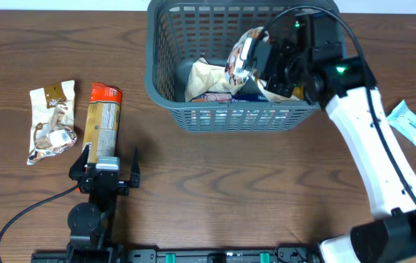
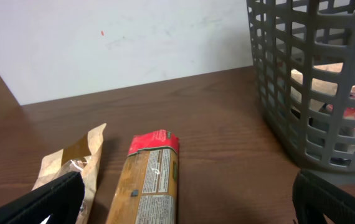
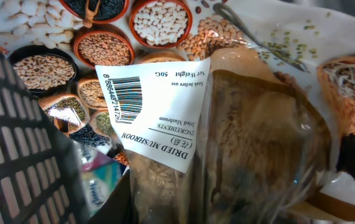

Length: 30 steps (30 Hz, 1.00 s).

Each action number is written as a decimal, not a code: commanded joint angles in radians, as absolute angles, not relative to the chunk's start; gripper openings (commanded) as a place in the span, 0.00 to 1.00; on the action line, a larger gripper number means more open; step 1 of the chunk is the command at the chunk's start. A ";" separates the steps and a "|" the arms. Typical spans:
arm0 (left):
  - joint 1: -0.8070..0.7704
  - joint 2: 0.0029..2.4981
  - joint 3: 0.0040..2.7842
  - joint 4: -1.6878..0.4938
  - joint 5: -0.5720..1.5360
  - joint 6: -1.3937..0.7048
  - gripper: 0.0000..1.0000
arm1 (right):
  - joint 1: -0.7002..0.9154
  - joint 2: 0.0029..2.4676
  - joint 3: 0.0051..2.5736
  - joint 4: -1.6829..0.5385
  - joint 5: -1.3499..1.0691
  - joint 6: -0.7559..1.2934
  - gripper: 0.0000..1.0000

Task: Pack container
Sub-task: 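Carry the mushroom bag into the basket and release it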

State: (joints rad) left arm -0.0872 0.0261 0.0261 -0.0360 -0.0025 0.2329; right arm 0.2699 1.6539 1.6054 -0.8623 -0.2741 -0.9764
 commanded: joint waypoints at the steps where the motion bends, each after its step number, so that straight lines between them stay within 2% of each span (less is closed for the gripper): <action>1: -0.091 0.030 0.004 -0.071 0.004 0.223 0.99 | 0.276 1.722 1.622 -0.895 -0.300 -0.992 0.01; 4: -0.091 0.030 0.004 -0.071 0.004 0.224 0.99 | 0.276 1.781 1.622 -0.928 -0.295 -0.992 0.01; 6: -0.091 0.030 0.004 -0.071 0.004 0.223 0.99 | 0.276 1.806 1.622 -0.932 -0.286 -0.991 0.08; 8: -0.091 0.030 0.004 -0.071 0.004 0.223 0.99 | 0.277 1.810 1.623 -0.926 -0.287 -0.973 0.32; 9: -0.091 0.030 0.004 -0.071 0.004 0.223 0.99 | 0.277 1.805 1.623 -0.922 -0.287 -0.964 0.89; 10: -0.091 0.030 0.004 -0.071 0.004 0.223 0.99 | 0.277 1.797 1.625 -0.917 -0.287 -0.962 0.99; 20: -0.091 0.030 0.004 -0.071 0.004 0.223 0.99 | 0.263 1.644 1.647 -0.803 -0.344 -0.908 0.99; 27: -0.091 0.030 0.004 -0.071 0.005 0.223 0.99 | 0.183 1.533 1.687 -0.638 -0.213 -0.542 0.99; 30: -0.091 0.030 0.004 -0.071 0.005 0.223 0.99 | 0.118 1.489 1.687 -0.630 -0.209 -0.494 0.99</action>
State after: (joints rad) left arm -0.0872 0.0265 0.0261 -0.0364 0.0010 0.2329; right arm 0.1711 1.5291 1.6722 -0.6296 -0.2436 -0.6464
